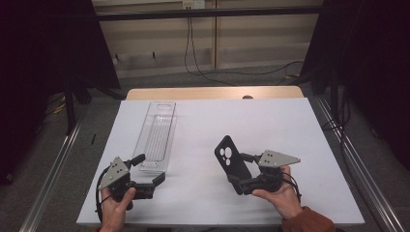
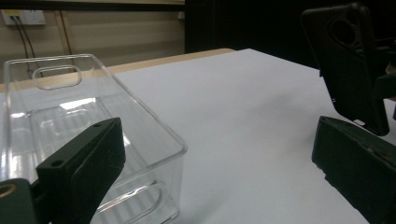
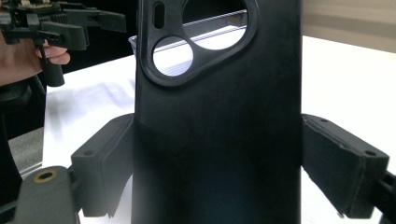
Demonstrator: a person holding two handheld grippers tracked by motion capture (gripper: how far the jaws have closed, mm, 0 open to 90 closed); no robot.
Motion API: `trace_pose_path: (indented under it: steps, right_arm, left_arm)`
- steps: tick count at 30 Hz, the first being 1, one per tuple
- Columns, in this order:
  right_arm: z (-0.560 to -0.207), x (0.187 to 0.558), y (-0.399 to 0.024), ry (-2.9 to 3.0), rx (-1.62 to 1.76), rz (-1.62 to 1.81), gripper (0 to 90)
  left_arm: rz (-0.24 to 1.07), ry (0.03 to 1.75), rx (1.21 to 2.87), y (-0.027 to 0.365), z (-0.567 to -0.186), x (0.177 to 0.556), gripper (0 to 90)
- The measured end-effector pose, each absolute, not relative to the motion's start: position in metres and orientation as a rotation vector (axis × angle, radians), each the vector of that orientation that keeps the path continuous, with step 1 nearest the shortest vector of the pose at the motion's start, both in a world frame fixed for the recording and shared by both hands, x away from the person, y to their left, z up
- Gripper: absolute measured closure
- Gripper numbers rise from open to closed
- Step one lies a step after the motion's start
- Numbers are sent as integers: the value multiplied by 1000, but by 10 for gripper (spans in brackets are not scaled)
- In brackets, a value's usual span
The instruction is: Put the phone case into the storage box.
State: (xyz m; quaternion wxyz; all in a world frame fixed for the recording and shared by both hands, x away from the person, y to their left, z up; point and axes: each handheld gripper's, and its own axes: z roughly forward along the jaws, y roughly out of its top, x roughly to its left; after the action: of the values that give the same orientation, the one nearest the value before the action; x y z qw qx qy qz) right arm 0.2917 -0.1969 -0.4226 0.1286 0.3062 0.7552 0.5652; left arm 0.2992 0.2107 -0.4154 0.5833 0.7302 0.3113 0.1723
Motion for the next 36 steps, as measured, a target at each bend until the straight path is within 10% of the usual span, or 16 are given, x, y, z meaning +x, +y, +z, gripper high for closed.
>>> trace_pose_path:
  steps: [36]
  right_arm:
    - [-419,294,-180,2239,844,1667,144]
  left_arm:
    - [233,532,1745,140,-384,328,69]
